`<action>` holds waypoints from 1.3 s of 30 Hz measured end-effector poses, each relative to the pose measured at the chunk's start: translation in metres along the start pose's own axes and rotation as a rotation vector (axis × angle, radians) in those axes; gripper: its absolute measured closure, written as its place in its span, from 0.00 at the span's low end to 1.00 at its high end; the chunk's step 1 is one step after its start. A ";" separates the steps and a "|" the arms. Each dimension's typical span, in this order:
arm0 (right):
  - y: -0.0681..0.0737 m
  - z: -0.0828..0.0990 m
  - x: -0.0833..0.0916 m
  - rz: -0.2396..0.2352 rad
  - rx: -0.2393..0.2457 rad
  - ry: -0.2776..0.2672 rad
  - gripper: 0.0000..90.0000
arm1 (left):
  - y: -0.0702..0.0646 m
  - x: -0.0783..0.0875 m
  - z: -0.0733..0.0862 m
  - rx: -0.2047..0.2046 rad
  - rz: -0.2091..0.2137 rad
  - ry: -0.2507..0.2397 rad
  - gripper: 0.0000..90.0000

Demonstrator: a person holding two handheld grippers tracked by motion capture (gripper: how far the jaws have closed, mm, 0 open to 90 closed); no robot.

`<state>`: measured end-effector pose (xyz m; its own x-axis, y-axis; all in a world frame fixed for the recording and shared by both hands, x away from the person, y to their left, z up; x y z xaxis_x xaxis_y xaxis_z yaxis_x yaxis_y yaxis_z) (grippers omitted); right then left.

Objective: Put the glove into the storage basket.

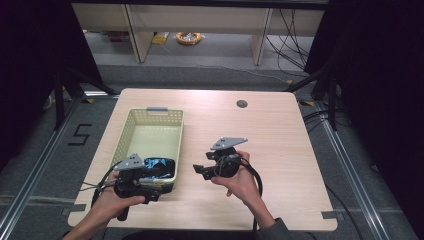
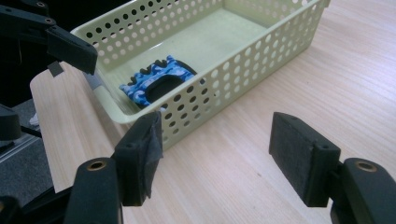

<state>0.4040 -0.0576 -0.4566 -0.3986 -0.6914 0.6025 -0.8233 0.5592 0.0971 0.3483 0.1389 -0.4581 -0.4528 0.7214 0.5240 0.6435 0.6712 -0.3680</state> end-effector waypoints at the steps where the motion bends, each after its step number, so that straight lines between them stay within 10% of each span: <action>1: 0.000 0.001 0.001 -0.009 -0.006 -0.002 0.39 | -0.001 -0.001 0.001 0.011 0.000 -0.005 0.20; 39: -0.002 0.076 0.034 0.023 -0.095 -0.018 0.34 | -0.012 -0.002 0.078 -0.061 -0.008 0.008 0.17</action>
<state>0.3612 -0.1166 -0.4961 -0.4246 -0.6856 0.5913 -0.7725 0.6150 0.1585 0.2932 0.1425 -0.5149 -0.4536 0.7143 0.5329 0.6762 0.6654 -0.3163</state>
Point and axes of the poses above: each handheld gripper's, and its own axes: x roughly backward along the jaws, z roughly out of its underside, y roughly to its left, the point moved 6 cm from there along -x, roughly forward along the jaws, and after that the axes turned 6 degrees about x, right-handed, at the moved point
